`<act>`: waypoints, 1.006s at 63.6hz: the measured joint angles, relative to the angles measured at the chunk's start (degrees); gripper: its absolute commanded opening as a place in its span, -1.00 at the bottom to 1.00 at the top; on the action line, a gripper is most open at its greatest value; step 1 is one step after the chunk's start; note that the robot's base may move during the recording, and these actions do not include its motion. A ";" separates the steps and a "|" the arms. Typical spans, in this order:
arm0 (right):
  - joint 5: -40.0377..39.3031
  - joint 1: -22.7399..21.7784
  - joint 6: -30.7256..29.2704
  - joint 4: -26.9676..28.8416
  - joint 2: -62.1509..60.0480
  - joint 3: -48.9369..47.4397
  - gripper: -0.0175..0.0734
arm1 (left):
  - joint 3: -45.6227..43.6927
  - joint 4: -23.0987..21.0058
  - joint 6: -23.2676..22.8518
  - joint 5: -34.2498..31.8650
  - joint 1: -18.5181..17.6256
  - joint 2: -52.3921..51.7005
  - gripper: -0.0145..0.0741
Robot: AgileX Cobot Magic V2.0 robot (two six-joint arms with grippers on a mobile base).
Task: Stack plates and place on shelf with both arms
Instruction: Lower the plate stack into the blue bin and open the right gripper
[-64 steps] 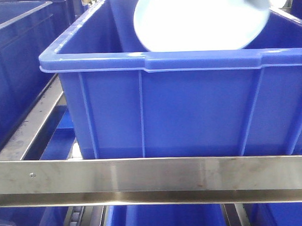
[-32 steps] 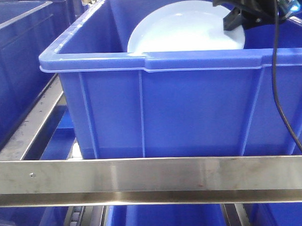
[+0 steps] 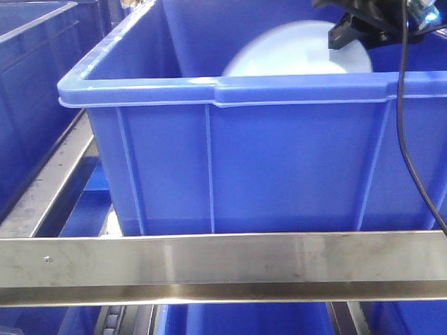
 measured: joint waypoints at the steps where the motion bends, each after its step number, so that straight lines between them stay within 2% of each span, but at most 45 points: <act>1: 0.00 0.00 0.00 0.10 0.00 0.00 -0.04 | 0.00 0.00 0.00 0.00 0.00 0.00 -0.49; 14: 0.46 0.00 0.10 0.12 0.00 0.00 -0.02 | 0.00 0.00 0.00 0.00 0.00 0.00 -0.49; 28: 1.75 0.00 0.09 0.21 0.00 -0.25 0.24 | 0.00 0.00 0.00 0.00 0.00 0.00 -0.49; 44: 3.65 0.00 0.09 0.45 0.00 -1.99 0.22 | 0.00 0.00 0.00 0.00 0.00 0.00 -0.49; 51: 3.85 0.00 0.21 0.52 -0.73 -2.09 0.04 | 0.00 0.00 0.00 0.00 0.00 0.00 -0.49; 62: 5.31 0.00 0.29 0.58 -3.85 -2.09 -0.50 | 0.00 0.00 0.00 0.00 0.00 0.00 -0.49; 64: 5.89 0.00 0.29 0.58 -4.47 -2.09 -0.52 | 0.00 0.00 0.00 0.00 0.00 0.00 -0.49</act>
